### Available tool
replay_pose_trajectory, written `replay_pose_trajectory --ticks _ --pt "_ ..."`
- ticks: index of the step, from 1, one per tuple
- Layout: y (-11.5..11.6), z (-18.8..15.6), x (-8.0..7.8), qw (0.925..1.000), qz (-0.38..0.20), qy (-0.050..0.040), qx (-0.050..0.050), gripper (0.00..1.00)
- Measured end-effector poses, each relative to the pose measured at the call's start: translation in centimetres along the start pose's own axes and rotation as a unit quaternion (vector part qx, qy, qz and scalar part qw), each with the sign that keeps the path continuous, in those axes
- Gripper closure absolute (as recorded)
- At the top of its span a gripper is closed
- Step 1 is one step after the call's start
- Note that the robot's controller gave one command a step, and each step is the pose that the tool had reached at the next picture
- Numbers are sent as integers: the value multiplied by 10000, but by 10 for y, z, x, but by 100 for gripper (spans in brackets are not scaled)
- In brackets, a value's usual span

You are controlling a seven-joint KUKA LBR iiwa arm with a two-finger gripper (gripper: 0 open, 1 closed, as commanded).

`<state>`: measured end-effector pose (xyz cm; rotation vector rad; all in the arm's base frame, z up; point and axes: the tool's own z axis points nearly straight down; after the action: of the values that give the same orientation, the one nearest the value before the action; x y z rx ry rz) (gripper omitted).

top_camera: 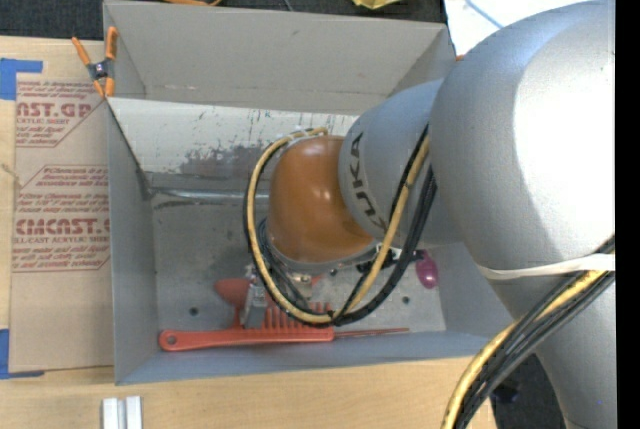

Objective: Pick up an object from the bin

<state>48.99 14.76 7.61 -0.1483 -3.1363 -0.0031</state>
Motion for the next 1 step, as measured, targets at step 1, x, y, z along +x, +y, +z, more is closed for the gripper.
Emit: replay_pose_trajectory --ticks 1 --pt "0 -14 1 10000 1 14 5 100"
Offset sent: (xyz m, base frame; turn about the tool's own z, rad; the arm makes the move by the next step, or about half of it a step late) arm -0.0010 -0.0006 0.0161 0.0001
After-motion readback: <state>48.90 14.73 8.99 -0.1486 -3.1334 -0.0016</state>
